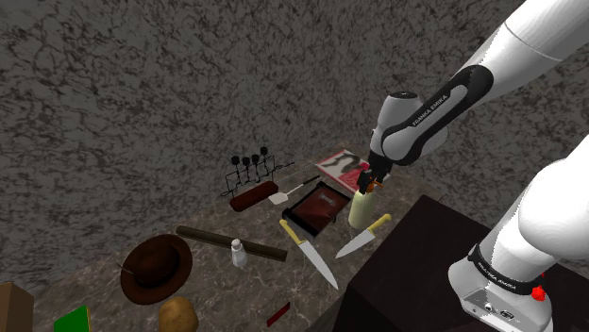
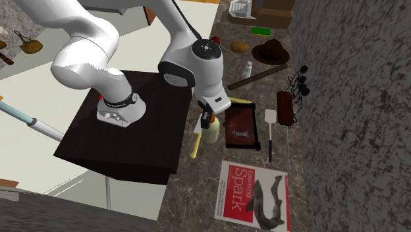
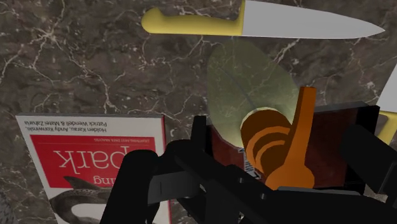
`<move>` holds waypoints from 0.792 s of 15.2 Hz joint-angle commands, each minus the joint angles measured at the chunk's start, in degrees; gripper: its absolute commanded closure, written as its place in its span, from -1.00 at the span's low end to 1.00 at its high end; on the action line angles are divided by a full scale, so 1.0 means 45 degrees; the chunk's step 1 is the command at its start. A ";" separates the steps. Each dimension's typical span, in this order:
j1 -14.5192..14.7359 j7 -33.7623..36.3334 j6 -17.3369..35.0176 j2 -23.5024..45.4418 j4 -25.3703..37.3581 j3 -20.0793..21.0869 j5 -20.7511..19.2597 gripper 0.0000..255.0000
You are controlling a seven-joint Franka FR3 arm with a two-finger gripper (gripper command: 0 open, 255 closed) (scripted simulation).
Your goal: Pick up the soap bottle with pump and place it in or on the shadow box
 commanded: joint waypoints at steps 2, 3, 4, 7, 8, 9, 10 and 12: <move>-0.0001 -0.0007 0.0014 0.0014 0.0002 -0.0003 0.0003 -1.00; -0.0001 -0.0005 0.0010 0.0011 0.0002 -0.0002 0.0002 -1.00; -0.0001 -0.0005 0.0010 0.0011 0.0002 -0.0002 0.0002 1.00; -0.0001 -0.0005 0.0009 0.0010 0.0002 -0.0002 0.0002 1.00; 0.0000 -0.0006 0.0014 0.0014 0.0001 -0.0002 0.0004 1.00; 0.0000 -0.0007 0.0015 0.0016 0.0002 -0.0003 0.0004 1.00; 0.0001 -0.0004 0.0013 0.0013 0.0002 -0.0001 0.0004 1.00; 0.0001 -0.0002 0.0013 0.0013 0.0001 0.0000 0.0003 1.00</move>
